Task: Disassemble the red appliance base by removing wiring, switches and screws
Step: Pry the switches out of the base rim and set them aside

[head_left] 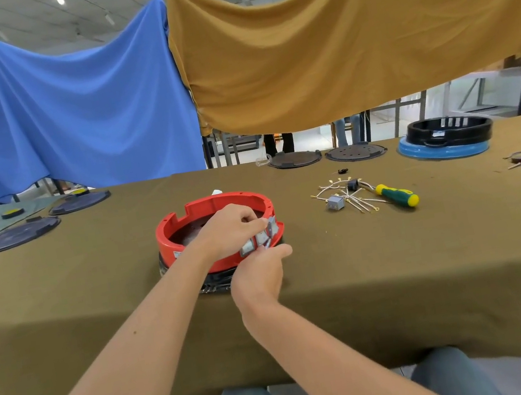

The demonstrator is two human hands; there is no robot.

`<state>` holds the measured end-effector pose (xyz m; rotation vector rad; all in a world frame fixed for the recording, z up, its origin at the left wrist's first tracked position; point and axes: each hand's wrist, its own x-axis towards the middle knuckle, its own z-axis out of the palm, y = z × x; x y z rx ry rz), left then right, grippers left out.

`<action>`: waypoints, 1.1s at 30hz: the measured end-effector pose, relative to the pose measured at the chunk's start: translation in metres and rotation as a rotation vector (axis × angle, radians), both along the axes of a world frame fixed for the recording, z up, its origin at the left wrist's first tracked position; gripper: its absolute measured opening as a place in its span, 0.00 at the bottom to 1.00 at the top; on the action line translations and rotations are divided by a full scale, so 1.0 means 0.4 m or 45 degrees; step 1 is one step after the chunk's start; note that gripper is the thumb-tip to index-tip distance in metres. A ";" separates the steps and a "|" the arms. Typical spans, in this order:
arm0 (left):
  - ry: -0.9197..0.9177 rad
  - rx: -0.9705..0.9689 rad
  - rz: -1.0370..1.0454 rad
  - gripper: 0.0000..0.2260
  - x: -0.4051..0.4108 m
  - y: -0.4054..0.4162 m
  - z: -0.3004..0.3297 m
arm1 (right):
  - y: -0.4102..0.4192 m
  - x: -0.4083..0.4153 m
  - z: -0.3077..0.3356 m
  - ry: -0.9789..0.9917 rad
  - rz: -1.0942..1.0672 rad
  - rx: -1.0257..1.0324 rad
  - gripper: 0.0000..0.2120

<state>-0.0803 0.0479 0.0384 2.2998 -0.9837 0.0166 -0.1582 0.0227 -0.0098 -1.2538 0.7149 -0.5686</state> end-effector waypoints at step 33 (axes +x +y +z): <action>0.008 0.000 -0.034 0.13 -0.004 0.004 -0.001 | -0.027 -0.017 -0.026 -0.016 -0.008 -0.140 0.07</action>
